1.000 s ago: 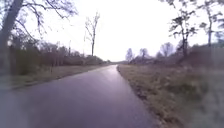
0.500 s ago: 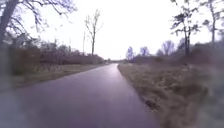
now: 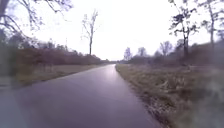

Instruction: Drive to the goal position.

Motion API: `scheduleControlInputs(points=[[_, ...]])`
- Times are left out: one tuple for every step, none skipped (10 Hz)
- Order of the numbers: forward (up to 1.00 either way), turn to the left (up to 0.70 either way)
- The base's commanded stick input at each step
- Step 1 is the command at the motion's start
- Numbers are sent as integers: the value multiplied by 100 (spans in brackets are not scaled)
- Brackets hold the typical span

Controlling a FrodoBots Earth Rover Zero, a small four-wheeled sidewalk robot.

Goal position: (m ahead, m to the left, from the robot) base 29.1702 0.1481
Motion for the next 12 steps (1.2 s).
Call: scheduleControlInputs(points=[[100, 0], [100, 0], [100, 0], [100, 0], [100, 0], [100, 0], [100, 0], [100, 0], [100, 0], [100, 0], [100, 0], [100, 0]])
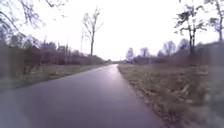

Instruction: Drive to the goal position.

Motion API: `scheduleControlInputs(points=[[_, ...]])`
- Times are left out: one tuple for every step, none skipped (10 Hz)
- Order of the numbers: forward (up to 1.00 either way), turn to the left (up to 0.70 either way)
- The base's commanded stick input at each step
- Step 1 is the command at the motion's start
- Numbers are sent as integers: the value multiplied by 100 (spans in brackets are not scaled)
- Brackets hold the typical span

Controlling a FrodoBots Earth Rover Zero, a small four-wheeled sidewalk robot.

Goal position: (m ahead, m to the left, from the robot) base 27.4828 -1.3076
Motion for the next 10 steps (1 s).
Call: scheduleControlInputs(points=[[100, 0], [100, 0], [100, 0], [100, 0], [100, 0], [100, 0], [100, 0], [100, 0], [100, 0], [100, 0]])
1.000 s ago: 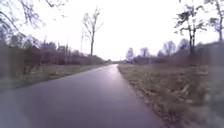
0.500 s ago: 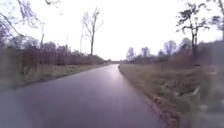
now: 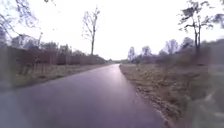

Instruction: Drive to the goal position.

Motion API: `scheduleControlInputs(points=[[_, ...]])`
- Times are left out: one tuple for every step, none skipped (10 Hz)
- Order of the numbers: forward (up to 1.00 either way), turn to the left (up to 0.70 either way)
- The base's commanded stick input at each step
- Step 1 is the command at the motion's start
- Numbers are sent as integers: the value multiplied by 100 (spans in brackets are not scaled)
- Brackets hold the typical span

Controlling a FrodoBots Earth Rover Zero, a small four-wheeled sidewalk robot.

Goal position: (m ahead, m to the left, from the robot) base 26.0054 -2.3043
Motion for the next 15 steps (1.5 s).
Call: scheduleControlInputs(points=[[100, 0], [100, 0], [100, 0], [100, 0], [100, 0], [100, 0], [100, 0], [100, 0], [100, 0], [100, 0], [100, 0], [100, 0], [100, 0], [100, 0], [100, 0]])
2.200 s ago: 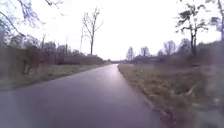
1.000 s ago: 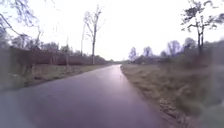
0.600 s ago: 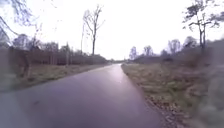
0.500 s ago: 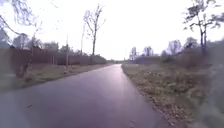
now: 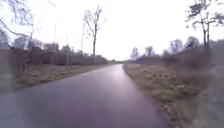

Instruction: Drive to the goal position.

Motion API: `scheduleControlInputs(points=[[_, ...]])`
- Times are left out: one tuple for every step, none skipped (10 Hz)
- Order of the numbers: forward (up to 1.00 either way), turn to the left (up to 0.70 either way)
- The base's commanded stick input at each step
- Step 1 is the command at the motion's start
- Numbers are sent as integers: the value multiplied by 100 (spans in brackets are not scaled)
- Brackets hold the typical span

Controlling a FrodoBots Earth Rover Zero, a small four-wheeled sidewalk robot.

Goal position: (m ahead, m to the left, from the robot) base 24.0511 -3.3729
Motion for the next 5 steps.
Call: scheduleControlInputs(points=[[100, 0], [100, 0], [100, 0], [100, 0], [100, 0]])
